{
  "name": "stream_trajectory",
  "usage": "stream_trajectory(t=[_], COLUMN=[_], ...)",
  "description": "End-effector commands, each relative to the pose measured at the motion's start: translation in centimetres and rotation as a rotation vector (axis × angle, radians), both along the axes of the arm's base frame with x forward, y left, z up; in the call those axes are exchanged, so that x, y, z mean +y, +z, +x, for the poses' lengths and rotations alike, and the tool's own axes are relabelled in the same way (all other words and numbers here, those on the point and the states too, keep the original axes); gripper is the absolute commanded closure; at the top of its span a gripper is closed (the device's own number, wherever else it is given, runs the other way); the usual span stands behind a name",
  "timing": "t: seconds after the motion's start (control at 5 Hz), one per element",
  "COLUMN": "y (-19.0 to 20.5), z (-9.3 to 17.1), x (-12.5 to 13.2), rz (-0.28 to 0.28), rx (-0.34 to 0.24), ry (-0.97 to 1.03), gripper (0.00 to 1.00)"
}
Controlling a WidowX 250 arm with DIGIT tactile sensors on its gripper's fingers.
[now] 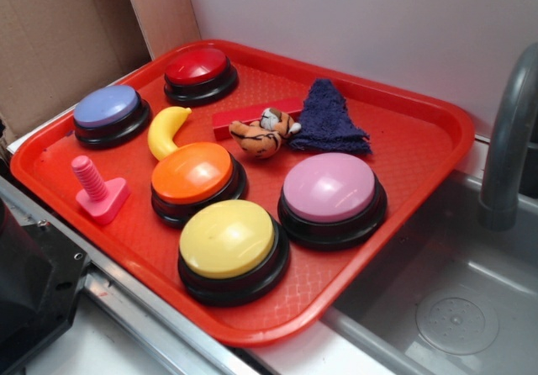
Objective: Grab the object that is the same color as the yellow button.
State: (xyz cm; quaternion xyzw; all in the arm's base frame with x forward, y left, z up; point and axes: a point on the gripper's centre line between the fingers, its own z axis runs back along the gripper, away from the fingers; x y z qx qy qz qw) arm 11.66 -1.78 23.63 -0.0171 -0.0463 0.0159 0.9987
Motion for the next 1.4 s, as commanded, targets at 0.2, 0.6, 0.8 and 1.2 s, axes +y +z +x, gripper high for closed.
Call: stream_trajectory(t=[0.2,0.6,0.8,1.2], y=[-0.8,-3.7,-5.7,-9.9], z=[0.3,1.7,2.7,4.9], x=[1.5,4.7,6.3,8.1], rz=[-0.032,-0.050,-0.033,-0.039], rx=[-0.028,-0.034,-0.041,-0.072], ry=[0.102,0.402,0.570,0.797], gripper=[0.00,0.00,0.00,0.00])
